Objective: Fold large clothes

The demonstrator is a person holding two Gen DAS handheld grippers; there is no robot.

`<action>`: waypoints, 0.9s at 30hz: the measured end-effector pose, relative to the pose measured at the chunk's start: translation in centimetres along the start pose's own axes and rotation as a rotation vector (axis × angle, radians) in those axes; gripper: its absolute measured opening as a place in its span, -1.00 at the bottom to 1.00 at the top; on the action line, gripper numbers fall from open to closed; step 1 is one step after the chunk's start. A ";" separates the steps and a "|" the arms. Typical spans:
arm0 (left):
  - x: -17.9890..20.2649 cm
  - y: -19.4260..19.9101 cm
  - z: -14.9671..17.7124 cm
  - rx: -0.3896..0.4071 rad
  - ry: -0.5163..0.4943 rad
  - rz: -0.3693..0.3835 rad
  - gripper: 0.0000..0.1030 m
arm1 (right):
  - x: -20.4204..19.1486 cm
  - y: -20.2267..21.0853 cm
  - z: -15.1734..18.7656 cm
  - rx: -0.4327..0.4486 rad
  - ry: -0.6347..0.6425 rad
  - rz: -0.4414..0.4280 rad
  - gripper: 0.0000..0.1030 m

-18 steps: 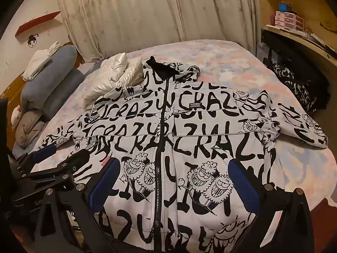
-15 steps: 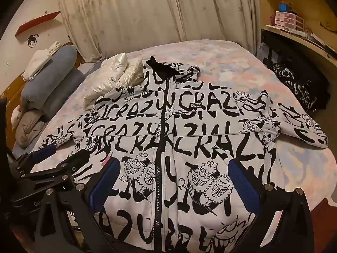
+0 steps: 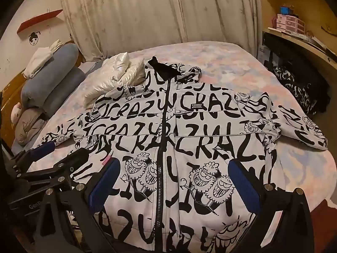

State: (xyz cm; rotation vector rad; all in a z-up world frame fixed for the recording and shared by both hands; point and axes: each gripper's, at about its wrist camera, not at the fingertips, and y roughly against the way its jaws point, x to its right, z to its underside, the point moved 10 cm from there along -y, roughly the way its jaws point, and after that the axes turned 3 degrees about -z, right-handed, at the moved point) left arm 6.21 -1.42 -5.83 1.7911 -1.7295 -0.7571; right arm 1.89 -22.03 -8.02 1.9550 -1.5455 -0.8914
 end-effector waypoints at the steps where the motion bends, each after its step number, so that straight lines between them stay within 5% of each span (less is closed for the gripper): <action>1: 0.1 0.1 -0.1 -0.003 0.002 0.003 0.82 | 0.1 0.0 0.0 0.000 -0.003 0.000 1.00; 27: -1.1 -1.1 1.0 -0.020 0.023 0.032 0.81 | -0.1 -0.4 0.4 0.005 0.011 0.007 1.00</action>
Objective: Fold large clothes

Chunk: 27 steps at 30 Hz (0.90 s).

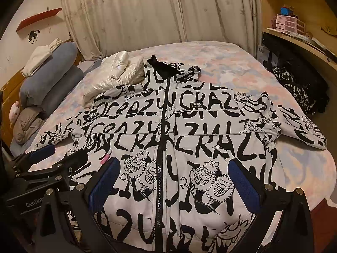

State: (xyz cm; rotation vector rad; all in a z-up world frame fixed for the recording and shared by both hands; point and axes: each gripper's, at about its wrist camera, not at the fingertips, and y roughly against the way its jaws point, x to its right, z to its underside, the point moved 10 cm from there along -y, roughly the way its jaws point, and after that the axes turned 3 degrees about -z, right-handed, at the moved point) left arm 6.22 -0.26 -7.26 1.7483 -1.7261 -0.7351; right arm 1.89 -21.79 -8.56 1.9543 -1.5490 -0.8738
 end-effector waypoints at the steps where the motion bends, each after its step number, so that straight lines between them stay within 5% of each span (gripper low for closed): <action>1: -0.1 0.0 0.1 0.000 0.000 0.000 0.81 | 0.0 0.0 0.0 0.000 0.001 0.002 1.00; 27: 0.4 -0.5 1.7 -0.009 -0.006 0.008 0.82 | 0.7 0.4 -0.6 0.010 0.009 0.031 1.00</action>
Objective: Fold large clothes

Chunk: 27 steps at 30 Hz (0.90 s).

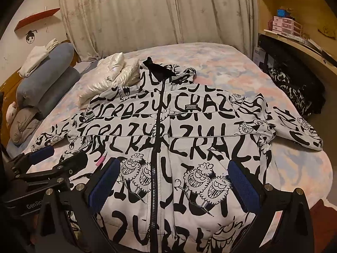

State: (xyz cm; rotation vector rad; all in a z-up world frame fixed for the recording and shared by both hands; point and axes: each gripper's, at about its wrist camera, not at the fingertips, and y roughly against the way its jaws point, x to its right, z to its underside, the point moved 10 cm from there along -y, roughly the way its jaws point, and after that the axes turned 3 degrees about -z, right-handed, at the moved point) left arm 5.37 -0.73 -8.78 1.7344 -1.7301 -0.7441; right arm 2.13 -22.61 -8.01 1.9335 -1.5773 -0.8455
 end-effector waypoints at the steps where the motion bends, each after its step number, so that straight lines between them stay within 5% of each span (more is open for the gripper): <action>1: 0.1 0.0 0.1 0.000 -0.001 0.001 0.81 | 0.2 0.0 -0.1 0.001 0.002 0.004 1.00; 13: 1.5 -0.8 -3.1 -0.024 -0.018 0.010 0.82 | 0.7 -0.3 -1.9 0.009 0.039 0.040 1.00; 20: 3.8 -1.2 -5.9 -0.031 -0.042 0.067 0.81 | 2.0 1.0 -5.3 0.055 0.110 0.145 1.00; 27: 7.4 0.5 -11.6 0.091 -0.089 0.117 0.81 | 5.7 3.9 -10.1 0.122 0.135 0.240 1.00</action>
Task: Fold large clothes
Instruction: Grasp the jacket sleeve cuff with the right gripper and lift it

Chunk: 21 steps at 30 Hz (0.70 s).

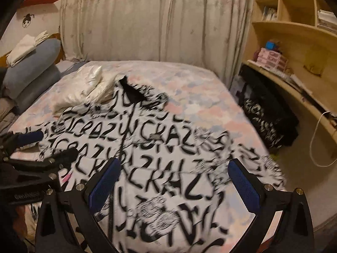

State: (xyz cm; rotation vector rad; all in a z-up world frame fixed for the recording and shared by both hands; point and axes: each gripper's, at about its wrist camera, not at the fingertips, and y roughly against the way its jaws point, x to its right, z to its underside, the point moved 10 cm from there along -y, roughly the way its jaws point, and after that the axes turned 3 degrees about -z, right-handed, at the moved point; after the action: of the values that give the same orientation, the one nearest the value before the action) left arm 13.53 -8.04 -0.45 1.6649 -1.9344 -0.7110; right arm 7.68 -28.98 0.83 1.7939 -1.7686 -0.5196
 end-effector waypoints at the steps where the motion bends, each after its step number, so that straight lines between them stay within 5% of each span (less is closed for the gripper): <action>1: 0.6 0.1 -1.1 0.024 -0.008 0.006 0.81 | 0.9 0.2 -0.6 0.009 -0.005 0.011 1.00; 7: 4.6 0.1 -6.9 0.146 -0.077 0.016 0.81 | 7.2 1.1 -4.2 0.069 -0.016 0.092 1.00; 14: 9.6 -3.4 -11.1 0.166 -0.058 0.086 0.81 | 16.5 0.4 -6.3 0.102 -0.098 0.152 1.00; 21: 15.9 -11.5 -10.8 0.138 -0.138 0.067 0.69 | 28.8 -9.6 -1.2 -0.093 -0.290 0.165 1.00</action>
State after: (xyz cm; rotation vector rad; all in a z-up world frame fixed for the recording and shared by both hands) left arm 26.96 -25.97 0.35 1.6605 -2.1696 -0.6964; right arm 17.39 -57.71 -1.11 1.5537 -2.0284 -0.8127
